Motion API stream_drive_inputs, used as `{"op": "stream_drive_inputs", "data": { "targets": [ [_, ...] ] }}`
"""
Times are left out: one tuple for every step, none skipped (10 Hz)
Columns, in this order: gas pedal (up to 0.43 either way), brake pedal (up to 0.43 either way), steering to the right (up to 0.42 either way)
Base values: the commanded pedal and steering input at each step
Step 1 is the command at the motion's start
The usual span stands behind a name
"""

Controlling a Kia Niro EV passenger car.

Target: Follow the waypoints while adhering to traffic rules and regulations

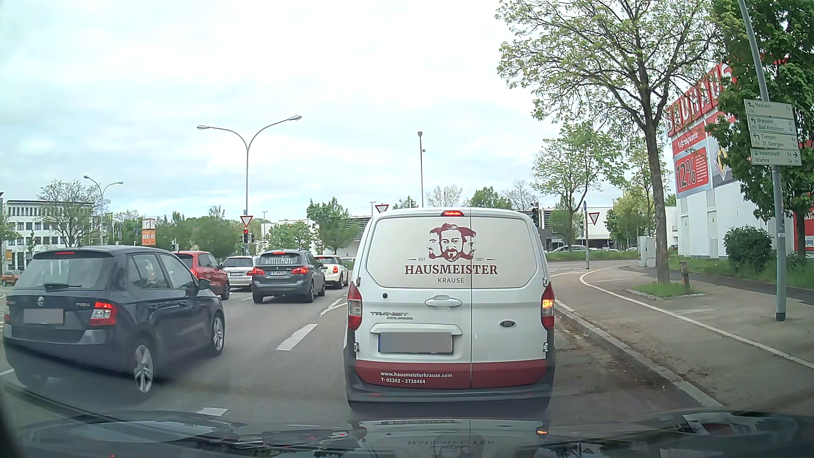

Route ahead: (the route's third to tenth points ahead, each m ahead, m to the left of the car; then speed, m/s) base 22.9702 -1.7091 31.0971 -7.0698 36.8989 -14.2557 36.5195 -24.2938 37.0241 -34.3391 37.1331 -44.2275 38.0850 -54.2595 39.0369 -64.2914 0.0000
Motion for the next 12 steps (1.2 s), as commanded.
{"op": "stream_drive_inputs", "data": {
  "targets": [
    [0.000, 0.207, -0.061],
    [0.000, 0.207, -0.061],
    [0.000, 0.207, -0.061],
    [0.000, 0.207, -0.061],
    [0.000, 0.207, -0.061],
    [0.000, 0.177, -0.061],
    [0.000, 0.146, -0.061],
    [0.000, 0.183, -0.061],
    [0.000, 0.195, -0.061],
    [0.000, 0.195, -0.061],
    [0.000, 0.195, -0.061],
    [0.000, 0.195, -0.061]
  ]
}}
